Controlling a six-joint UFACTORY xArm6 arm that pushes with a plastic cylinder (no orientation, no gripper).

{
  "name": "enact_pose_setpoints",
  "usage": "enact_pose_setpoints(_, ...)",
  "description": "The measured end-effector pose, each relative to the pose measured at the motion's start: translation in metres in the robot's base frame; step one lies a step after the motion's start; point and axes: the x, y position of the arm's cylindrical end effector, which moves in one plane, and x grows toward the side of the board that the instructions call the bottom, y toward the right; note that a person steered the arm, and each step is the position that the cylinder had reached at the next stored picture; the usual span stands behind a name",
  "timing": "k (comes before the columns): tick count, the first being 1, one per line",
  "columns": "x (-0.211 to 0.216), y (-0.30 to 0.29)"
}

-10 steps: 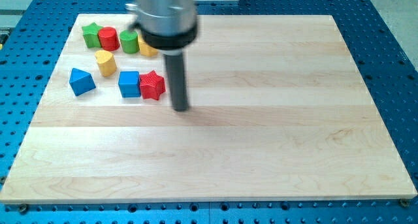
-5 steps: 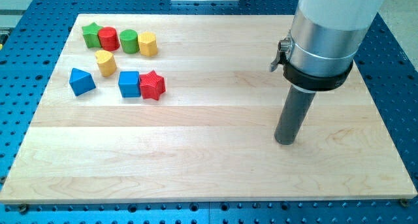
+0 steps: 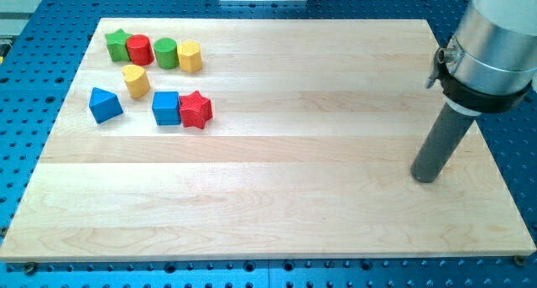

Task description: Place the red star right to the blue cube

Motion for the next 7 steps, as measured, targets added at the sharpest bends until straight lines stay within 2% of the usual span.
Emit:
enact_pose_setpoints(2,0.0,0.0)
enact_pose_setpoints(3,0.024,-0.018)
enact_pose_setpoints(4,0.0,-0.1)
enact_pose_setpoints(5,-0.061,-0.187)
enact_pose_setpoints(6,-0.034,-0.291)
enact_pose_setpoints(7,-0.064,-0.308)
